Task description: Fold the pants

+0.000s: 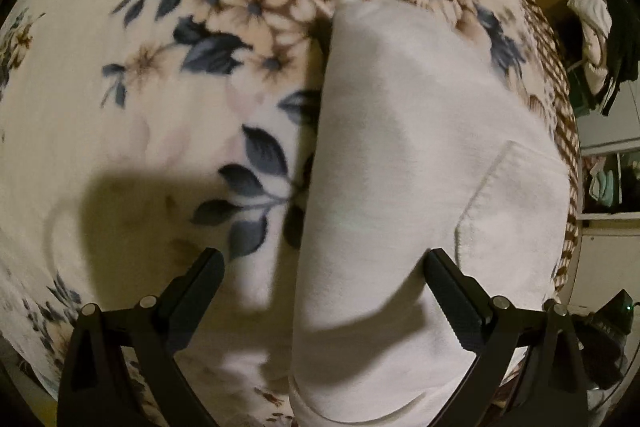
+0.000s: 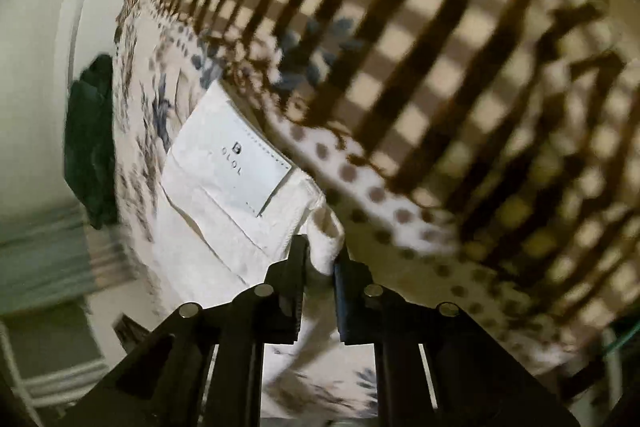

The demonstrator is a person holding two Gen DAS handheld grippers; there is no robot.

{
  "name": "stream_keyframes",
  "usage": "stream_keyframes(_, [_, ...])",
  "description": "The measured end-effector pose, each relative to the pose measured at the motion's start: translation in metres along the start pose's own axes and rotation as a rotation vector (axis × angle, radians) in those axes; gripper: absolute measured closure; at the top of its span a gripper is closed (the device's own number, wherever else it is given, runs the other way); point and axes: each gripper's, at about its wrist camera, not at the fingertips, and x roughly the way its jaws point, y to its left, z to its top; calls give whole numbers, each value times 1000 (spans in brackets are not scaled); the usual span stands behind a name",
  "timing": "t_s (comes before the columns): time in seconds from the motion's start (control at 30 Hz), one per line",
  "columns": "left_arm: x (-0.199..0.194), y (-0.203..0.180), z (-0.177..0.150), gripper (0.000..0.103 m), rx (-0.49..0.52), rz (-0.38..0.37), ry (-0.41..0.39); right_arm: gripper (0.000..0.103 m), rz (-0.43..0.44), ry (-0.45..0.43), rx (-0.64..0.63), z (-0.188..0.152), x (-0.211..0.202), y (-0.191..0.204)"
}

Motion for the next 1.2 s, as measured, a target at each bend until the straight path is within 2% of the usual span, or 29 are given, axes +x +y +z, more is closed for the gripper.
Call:
stream_keyframes(0.1, [0, -2, -2, 0, 9, 16, 4, 87, 19, 73, 40, 2, 20, -13])
stream_keyframes(0.13, [-2, -1, -1, 0, 2, 5, 12, 81, 47, 71, 49, 3, 21, -15])
stream_keyframes(0.2, [-4, 0, 0, 0, -13, -27, 20, 60, 87, 65, 43, 0, 16, -16])
stream_keyframes(0.23, [-5, 3, 0, 0, -26, -62, 20, 35, 124, 66, 49, -6, 12, -19])
stream_keyframes(0.27, [-5, 5, -1, 0, -39, -88, 19, 18, 169, 67, 59, -12, 11, -23])
stream_keyframes(0.33, [-3, 12, -3, 0, -68, -137, 19, 17, 264, 118, 85, -30, 22, -31])
stream_keyframes(0.4, [3, 17, -6, 0, -90, -167, 31, 17, 293, 167, 93, -44, 36, -35])
stream_keyframes(0.5, [12, 19, -10, 0, -119, -213, 46, 17, 344, 183, 77, -52, 71, -25])
stream_keyframes(0.63, [19, 21, -13, 0, -128, -246, 43, 10, 416, 125, 89, -50, 90, -14])
stream_keyframes(0.7, [20, 23, -11, 0, -138, -264, 42, 10, 441, 92, 107, -52, 84, -11])
stream_keyframes(0.73, [21, 25, -10, 0, -145, -271, 43, 10, 485, 64, 117, -56, 76, -9])
stream_keyframes(0.8, [21, 25, -8, 0, -157, -286, 44, 10, 524, 37, 88, -61, 62, -5])
stream_keyframes(0.87, [22, 26, -9, 0, -156, -289, 46, 11, 517, 28, 39, -65, 58, -3])
stream_keyframes(1.0, [26, 25, -12, 0, -142, -288, 46, 11, 440, 62, 7, -58, 82, -4])
stream_keyframes(1.1, [28, 27, -12, 0, -158, -303, 40, 11, 415, 66, -22, -57, 79, 9])
stream_keyframes(1.13, [28, 28, -13, 0, -164, -306, 34, 12, 408, 52, -34, -60, 76, 13])
stream_keyframes(1.2, [26, 29, -15, 2, -161, -307, 23, 23, 370, 19, -36, -67, 69, 14])
